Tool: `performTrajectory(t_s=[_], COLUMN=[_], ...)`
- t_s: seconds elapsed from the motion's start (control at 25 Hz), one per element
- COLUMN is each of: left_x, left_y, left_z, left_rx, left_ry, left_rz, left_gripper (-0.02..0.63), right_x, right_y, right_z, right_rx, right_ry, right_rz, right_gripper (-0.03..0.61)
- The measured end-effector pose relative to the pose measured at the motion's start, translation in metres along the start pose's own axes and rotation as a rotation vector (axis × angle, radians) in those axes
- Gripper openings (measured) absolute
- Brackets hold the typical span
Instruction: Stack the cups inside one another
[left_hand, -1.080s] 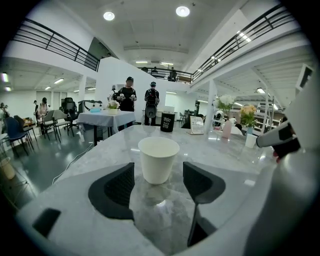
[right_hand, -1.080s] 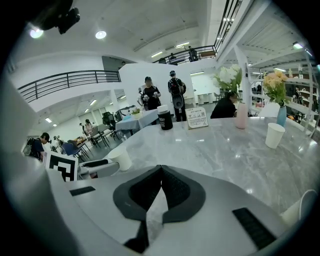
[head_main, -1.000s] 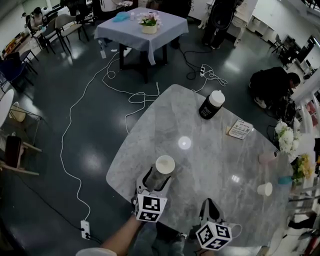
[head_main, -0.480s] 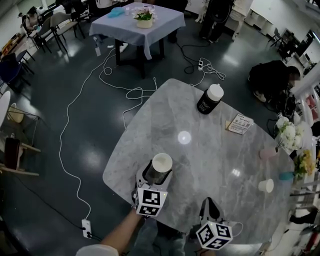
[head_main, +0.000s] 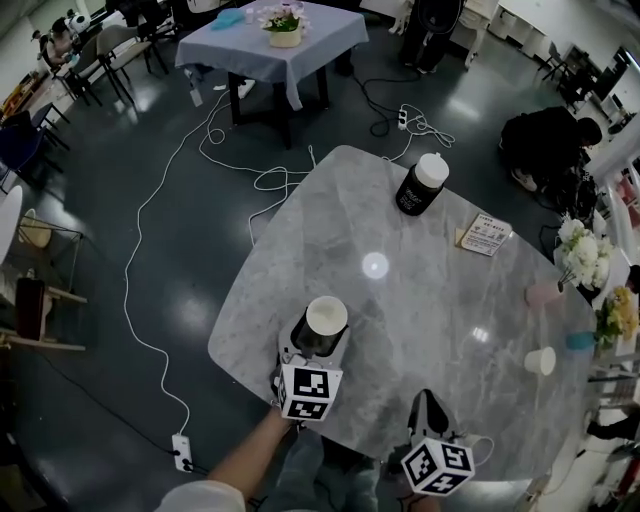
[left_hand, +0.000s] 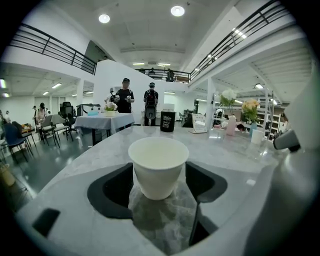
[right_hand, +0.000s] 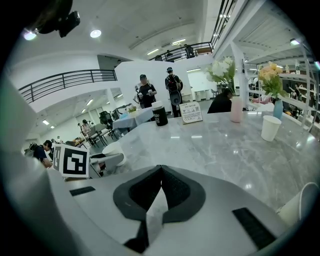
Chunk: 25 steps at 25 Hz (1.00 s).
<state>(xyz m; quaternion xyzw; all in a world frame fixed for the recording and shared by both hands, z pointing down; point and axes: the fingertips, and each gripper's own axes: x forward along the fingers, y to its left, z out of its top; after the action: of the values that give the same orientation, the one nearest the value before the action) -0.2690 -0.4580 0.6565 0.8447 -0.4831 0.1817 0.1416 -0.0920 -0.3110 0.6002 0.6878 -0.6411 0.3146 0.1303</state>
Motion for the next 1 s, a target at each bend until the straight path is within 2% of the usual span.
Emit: performTrajectory(t_s=[0.4,1.0], left_x=[-0.004,-0.015], left_y=[0.007,-0.004], left_z=[0.008,0.010], left_rx=[-0.003,0.005], left_ry=[-0.022,-0.041], left_rz=[0.030,0.031], left_gripper=[0.317,0.308], right_x=[-0.006,-0.018], right_y=[-0.001,-0.002], right_z=[-0.005,-0.001], right_rx=[0.003,0.002], right_ry=[0.010,-0.017], right_rz=[0.007,0.010], right_gripper=[0.006,0.006])
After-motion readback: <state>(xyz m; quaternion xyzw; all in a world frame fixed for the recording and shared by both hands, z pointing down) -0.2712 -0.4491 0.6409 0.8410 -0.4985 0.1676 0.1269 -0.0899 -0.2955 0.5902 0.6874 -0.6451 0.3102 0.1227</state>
